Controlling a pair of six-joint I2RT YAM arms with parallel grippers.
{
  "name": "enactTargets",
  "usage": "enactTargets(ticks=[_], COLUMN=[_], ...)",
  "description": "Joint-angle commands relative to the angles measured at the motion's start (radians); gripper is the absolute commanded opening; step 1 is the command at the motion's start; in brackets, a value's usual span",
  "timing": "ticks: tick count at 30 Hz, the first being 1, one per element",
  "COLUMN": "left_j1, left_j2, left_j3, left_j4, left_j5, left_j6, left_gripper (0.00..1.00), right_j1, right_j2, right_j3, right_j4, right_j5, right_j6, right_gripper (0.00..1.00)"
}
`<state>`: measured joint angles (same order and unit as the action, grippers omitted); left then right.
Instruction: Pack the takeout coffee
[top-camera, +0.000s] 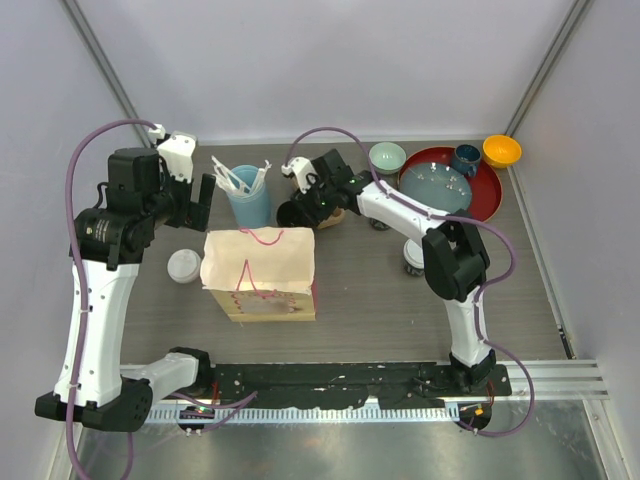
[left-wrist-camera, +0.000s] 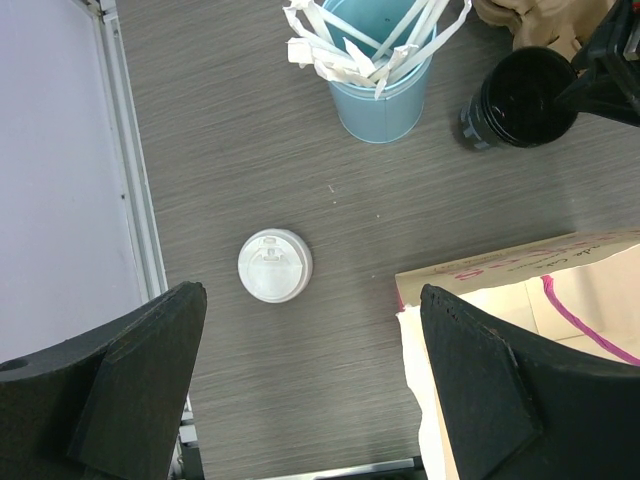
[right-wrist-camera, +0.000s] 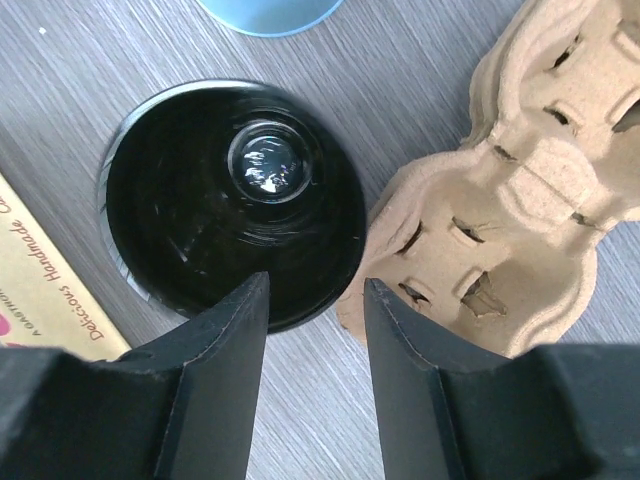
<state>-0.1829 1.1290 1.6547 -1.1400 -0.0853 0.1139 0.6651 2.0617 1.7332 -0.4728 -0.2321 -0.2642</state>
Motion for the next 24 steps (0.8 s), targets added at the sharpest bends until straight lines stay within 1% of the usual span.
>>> enactTargets(ticks=[1,9,11,12,13,17,21,23,24], left_j1=[0.005,0.005,0.005,0.005,0.006,0.005,0.005,0.005,0.005], left_j2=[-0.003,-0.002,-0.002,-0.003,-0.002,-0.006,-0.005,-0.005,-0.002], left_j3=[0.028,0.022,0.020,0.020,0.020,0.017,0.019,0.019,0.020], left_j4=[0.037,0.037,0.037,0.037,0.036,0.036,0.037,0.039,0.039], left_j5=[0.013,0.015,0.019,0.021,0.021,0.021,0.021,0.022,0.022], left_j6=[0.015,0.021,0.021,0.021,0.021,0.024,0.027,0.029,0.029], left_gripper=[0.92,0.91,0.91,0.91,0.91,0.91,0.91,0.91,0.91], right_j1=[-0.005,-0.005,-0.009,-0.009,-0.010,-0.030,-0.059,-0.064,-0.062], right_j2=[0.024,0.046,0.044,0.044,0.041,0.018,0.002,-0.005,-0.008], right_j3=[0.002,0.000,0.000,0.003,0.005,-0.004,-0.026,-0.030,-0.029], right_j4=[0.002,-0.004,-0.003,-0.003,-0.003,-0.009,-0.010,-0.012,-0.013], right_j5=[0.000,0.063,0.073,0.071,0.070,0.031,0.043,0.042,0.028], right_j6=[-0.021,-0.017,-0.017,-0.017,-0.015,-0.010,-0.003,-0.003,-0.004], right_gripper=[0.48,0.46,0.42,0.36,0.34,0.33,0.33,0.31,0.28])
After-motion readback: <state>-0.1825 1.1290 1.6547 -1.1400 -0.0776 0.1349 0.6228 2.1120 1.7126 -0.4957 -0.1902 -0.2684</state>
